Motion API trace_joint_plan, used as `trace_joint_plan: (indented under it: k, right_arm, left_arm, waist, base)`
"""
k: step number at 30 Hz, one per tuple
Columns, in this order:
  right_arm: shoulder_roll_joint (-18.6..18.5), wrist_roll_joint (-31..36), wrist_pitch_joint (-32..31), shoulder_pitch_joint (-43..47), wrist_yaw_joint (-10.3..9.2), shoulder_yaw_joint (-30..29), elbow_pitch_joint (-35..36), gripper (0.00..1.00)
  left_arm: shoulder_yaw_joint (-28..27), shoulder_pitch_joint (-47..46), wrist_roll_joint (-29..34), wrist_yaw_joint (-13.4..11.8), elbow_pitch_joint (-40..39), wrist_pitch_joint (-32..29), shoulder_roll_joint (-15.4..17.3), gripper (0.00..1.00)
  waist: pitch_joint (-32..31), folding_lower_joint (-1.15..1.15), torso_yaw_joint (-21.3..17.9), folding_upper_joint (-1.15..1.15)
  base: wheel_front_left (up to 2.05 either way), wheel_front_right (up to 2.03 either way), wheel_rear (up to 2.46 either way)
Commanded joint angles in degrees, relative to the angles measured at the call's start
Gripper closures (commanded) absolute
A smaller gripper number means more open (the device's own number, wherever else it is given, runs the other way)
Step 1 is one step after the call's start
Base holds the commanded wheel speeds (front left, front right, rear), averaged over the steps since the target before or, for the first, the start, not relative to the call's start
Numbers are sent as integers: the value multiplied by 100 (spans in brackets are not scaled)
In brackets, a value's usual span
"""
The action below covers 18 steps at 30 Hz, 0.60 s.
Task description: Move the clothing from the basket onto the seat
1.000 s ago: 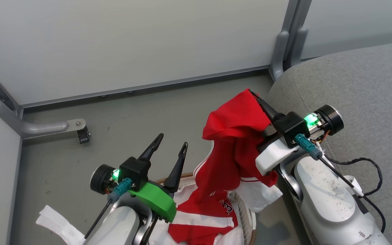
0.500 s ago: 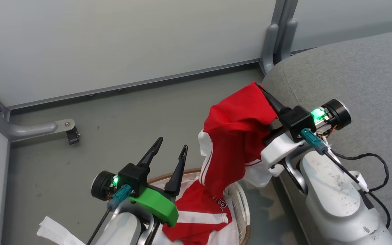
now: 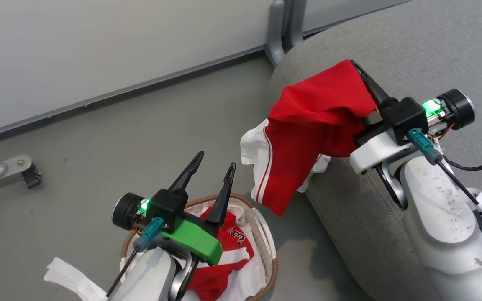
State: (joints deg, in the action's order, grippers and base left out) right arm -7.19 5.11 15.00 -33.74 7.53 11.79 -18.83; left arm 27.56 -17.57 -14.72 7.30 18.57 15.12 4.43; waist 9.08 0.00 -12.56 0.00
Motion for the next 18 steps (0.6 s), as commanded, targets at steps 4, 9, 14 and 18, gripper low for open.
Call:
trace_joint_plan:
  k: [4, 9, 14, 18]
  right_arm:
    - [-14, 13, 28, -93, -8, -127, 106, 100]
    - [17, -9, 28, -65, -8, -240, 174, 100]
    - [46, -55, 28, -86, -8, -321, 232, 100]
    - [72, -100, 28, -100, -8, -403, 261, 100]
  left_arm:
    - [2, -193, 68, 22, -2, 5, 85, 0]
    - [67, -285, 90, 22, -8, 5, 168, 0]
    - [109, -363, 98, 23, 5, 5, 267, 0]
    - [149, -426, 114, 24, -21, 5, 301, 0]
  waist:
    - [520, 0, -738, 0]
    - [699, 0, -1019, 0]
    - [858, 0, -1196, 0]
    - [1001, 0, -1212, 0]
  base:
    - [0, 0, 0]
    - [0, 0, 0]
    - [0, 0, 0]
    - [0, 0, 0]
